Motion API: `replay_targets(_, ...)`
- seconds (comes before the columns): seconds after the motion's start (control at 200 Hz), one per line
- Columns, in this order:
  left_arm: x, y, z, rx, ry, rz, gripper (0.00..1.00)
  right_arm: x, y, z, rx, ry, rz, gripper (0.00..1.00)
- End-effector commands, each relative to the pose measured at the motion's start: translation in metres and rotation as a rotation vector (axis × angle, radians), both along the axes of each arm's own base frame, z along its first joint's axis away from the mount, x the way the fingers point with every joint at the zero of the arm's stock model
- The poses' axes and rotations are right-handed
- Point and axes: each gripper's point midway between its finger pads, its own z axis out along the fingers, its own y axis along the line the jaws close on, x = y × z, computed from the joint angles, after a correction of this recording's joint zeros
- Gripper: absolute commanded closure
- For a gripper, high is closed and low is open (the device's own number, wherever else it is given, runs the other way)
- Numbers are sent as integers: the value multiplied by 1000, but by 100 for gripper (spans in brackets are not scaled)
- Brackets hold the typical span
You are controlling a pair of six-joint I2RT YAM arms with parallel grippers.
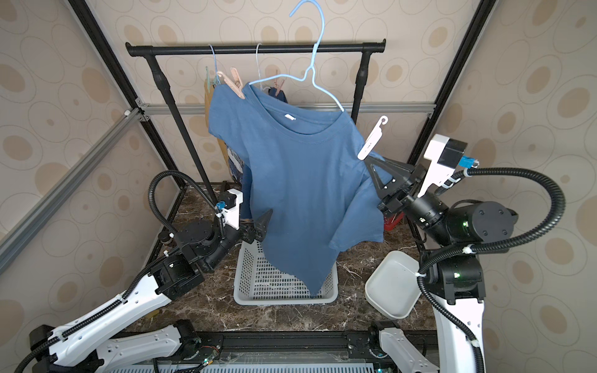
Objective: Remove the clothespins securing t-shirts to the hanger
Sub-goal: Pick up the hanger from the clothes rail.
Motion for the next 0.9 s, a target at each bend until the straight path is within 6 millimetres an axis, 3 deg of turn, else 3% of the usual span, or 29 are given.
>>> replay_targets(0.0,-2,13,-3,-5,1,37,1,-31,1,12,-7,-112,15,100)
replay_targets(0.22,-8,23,-5,-10,5,43,1,-40,4,-10,-55,-94,15,100)
replay_targets(0.436,-20,42,-4,-41,-24,69,1,-30,4,-44,-63,-48,12,100)
replay_targets(0.711,-35,72,-19,-42,-1,119,1,-33,6,-55,-124,-51,-2,100)
replay_targets(0.896,-37,76,-20,-7,10,128,1,-20,10,-84,-130,11,36,100)
